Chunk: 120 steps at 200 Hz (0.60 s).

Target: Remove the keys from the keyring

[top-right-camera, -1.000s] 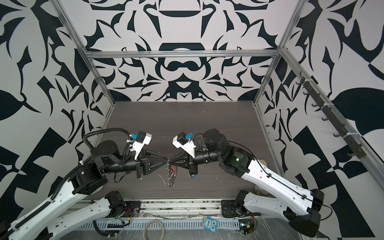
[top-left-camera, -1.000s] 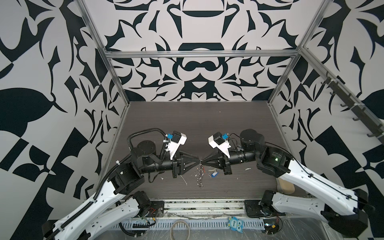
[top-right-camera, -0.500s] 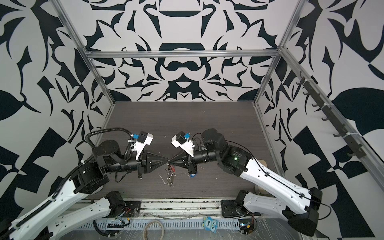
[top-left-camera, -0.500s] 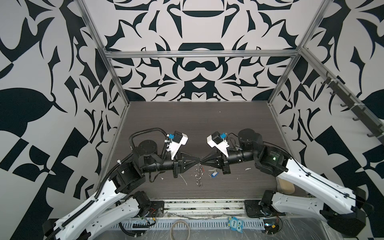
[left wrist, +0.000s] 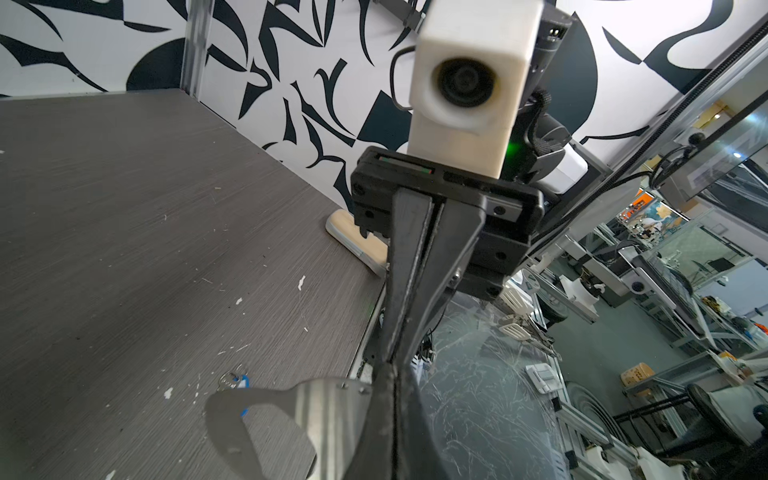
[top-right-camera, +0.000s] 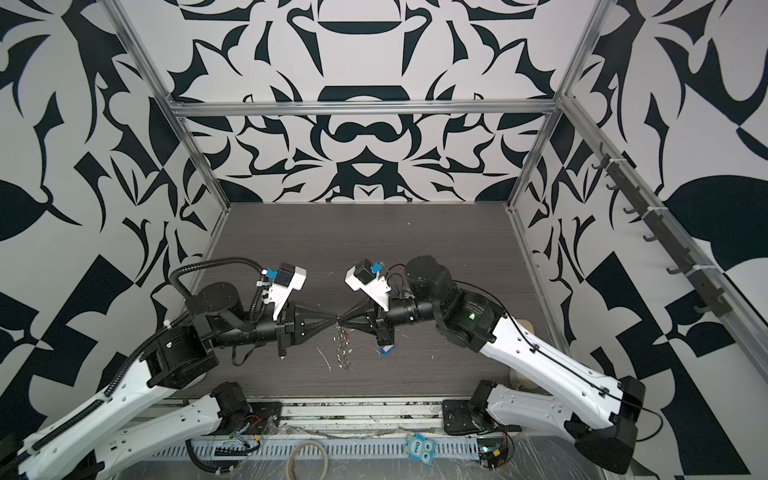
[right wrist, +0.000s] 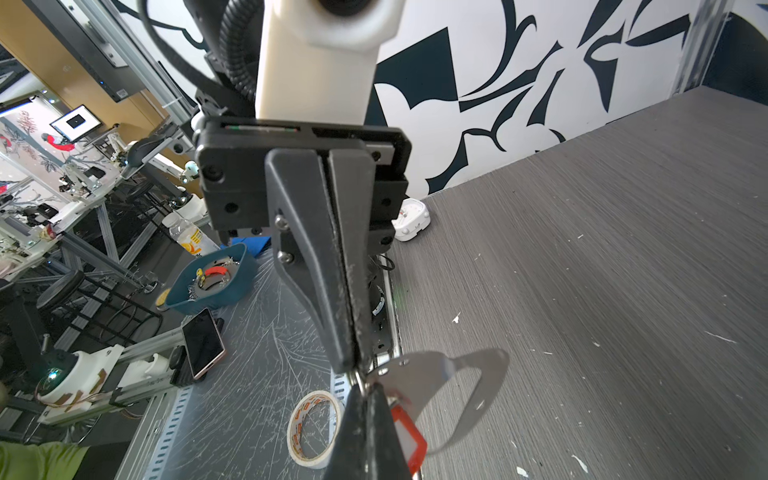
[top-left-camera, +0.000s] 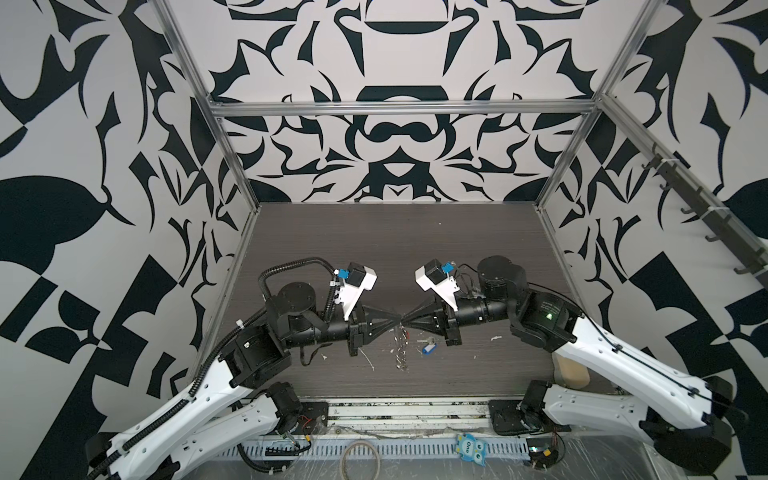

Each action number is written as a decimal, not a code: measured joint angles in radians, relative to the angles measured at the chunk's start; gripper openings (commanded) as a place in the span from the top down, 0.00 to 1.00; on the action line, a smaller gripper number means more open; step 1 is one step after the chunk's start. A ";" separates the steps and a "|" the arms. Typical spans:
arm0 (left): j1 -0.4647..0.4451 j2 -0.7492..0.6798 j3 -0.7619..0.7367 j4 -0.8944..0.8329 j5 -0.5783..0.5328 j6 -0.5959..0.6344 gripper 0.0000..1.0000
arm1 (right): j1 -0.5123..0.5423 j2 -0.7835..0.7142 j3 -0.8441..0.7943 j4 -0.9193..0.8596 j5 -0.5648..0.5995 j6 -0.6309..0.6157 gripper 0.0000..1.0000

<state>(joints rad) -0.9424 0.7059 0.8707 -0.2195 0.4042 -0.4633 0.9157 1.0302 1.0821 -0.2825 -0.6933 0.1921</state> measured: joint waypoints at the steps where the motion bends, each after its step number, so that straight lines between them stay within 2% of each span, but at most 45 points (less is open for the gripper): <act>1: -0.001 -0.002 -0.003 0.002 -0.003 0.000 1.00 | 0.000 -0.001 -0.002 0.003 0.002 0.002 0.97; 20: -0.017 -0.032 -0.043 0.059 -0.044 -0.003 1.00 | 0.000 -0.027 -0.040 0.060 0.027 0.031 0.79; 46: -0.027 -0.086 -0.127 0.147 -0.104 -0.012 1.00 | 0.000 -0.087 -0.100 0.171 0.071 0.078 0.64; 88: -0.027 -0.139 -0.224 0.316 -0.184 -0.030 1.00 | 0.000 -0.197 -0.224 0.400 0.165 0.175 0.58; 120: -0.027 -0.157 -0.266 0.424 -0.212 -0.042 1.00 | 0.003 -0.171 -0.270 0.531 0.194 0.249 0.58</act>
<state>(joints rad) -0.9691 0.5491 0.6044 0.2047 0.1925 -0.5049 0.9188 0.8593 0.8120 0.2489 -0.4992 0.4412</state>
